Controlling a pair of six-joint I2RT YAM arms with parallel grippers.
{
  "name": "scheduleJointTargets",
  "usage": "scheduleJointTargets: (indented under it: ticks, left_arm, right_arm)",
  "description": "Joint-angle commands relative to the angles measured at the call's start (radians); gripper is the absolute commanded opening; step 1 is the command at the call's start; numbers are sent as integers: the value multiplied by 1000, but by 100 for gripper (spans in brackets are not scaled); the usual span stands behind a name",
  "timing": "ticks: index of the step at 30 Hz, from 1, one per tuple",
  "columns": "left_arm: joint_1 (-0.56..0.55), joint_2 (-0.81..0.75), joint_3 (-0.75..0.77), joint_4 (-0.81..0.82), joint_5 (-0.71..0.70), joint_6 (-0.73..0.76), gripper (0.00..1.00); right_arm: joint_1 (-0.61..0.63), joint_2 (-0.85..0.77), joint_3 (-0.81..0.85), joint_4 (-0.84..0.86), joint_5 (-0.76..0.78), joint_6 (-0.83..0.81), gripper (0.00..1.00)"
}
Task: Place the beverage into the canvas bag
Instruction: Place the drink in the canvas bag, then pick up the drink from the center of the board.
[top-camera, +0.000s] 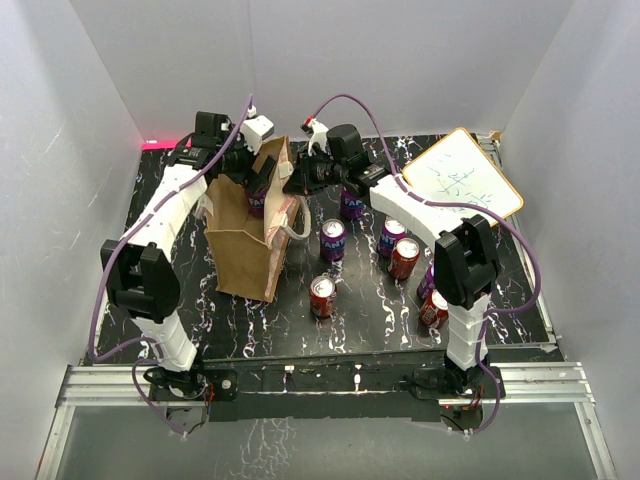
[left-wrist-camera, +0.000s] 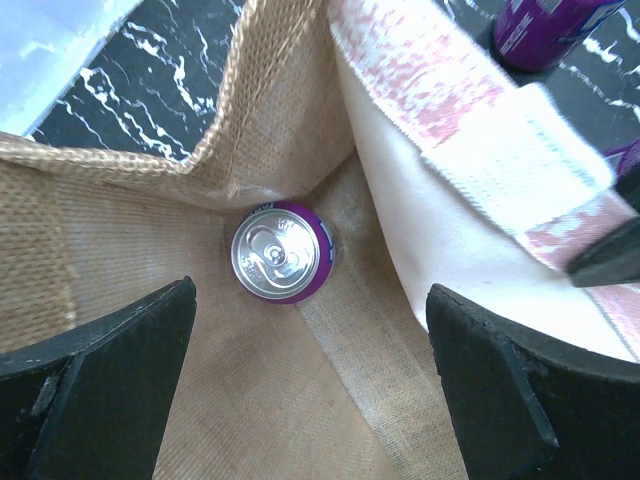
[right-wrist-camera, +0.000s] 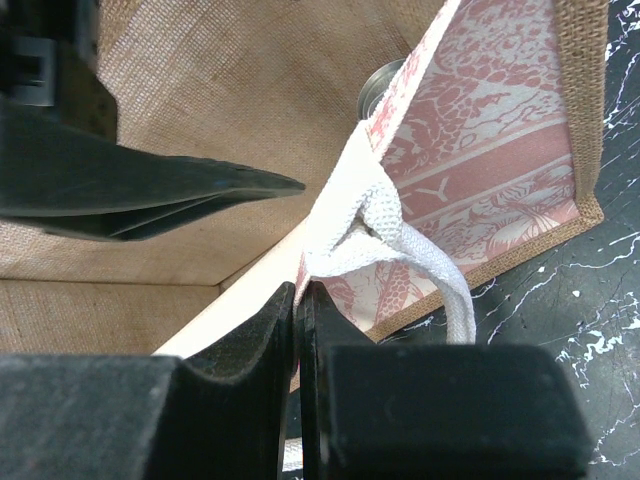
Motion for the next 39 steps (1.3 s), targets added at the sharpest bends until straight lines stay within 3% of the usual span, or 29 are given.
scheduleJointTargets:
  ticks: [1, 25, 29, 34, 39]
  left_arm:
    - [2, -86, 45, -23, 37, -15, 97]
    - [2, -211, 122, 34, 183, -145, 95]
    - [1, -212, 128, 52, 205, -165, 95]
    - [0, -206, 133, 72, 234, -185, 94]
    - [-23, -186, 162, 56, 268, -180, 93]
  right_arm:
    - [0, -29, 64, 46, -9, -1, 10]
    - [-2, -130, 72, 29, -19, -3, 16]
    - [-4, -165, 60, 28, -25, -20, 30]
    - [-11, -202, 35, 19, -23, -48, 62]
    - [-59, -304, -32, -8, 4, -107, 77]
